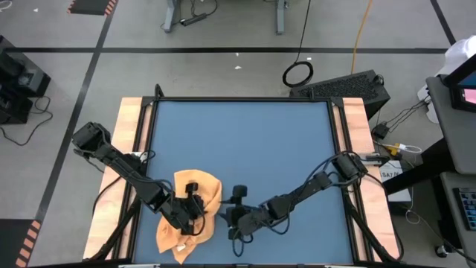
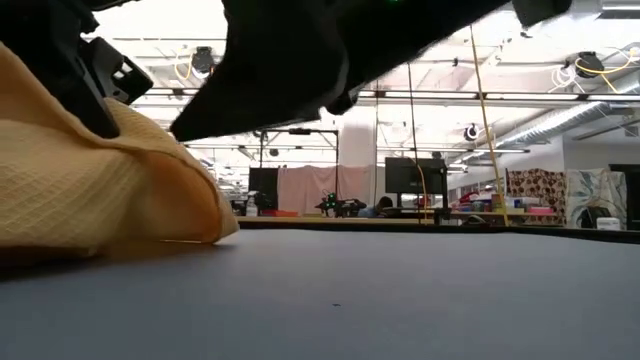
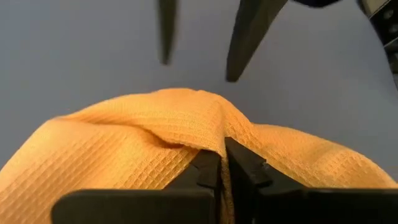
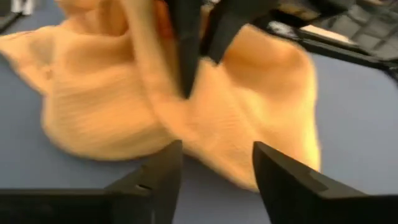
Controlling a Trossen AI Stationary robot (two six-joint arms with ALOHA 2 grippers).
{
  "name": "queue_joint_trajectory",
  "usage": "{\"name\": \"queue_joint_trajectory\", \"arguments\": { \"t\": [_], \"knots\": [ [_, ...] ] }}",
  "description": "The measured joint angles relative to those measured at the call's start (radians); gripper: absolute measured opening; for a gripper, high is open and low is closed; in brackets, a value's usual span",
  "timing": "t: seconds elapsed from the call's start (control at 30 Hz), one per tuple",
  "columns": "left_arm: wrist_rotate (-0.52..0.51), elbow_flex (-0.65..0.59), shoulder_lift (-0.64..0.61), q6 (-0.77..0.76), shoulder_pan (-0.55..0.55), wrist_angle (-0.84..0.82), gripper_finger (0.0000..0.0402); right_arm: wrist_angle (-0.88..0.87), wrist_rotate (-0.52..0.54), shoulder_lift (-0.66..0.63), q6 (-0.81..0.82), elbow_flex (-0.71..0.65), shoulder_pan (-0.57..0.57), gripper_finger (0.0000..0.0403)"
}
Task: Roll towel into tight, uniform cylinder
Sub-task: Fold the orange microfiber cloth
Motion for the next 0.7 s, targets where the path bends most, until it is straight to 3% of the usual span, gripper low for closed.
{"name": "queue_joint_trajectory", "arguments": {
  "t": [0.2, 0.4, 0.5, 0.7],
  "knots": [
    [0.000, 0.000, 0.000, 0.026, 0.000, 0.021, 0.0022, -0.073, -0.008, 0.001, -0.052, 0.004, 0.000, 0.0227],
    [0.000, 0.000, 0.000, 0.080, 0.006, 0.075, 0.0022, -0.054, 0.018, 0.036, -0.139, 0.004, -0.011, 0.0203],
    [-0.005, 0.000, 0.000, 0.077, 0.013, 0.079, 0.0022, -0.046, 0.048, 0.036, -0.125, 0.004, -0.026, 0.0159],
    [-0.024, 0.000, 0.000, 0.062, 0.015, 0.079, 0.0022, -0.085, 0.123, -0.004, -0.104, 0.004, -0.024, 0.0018]
  ]
}}
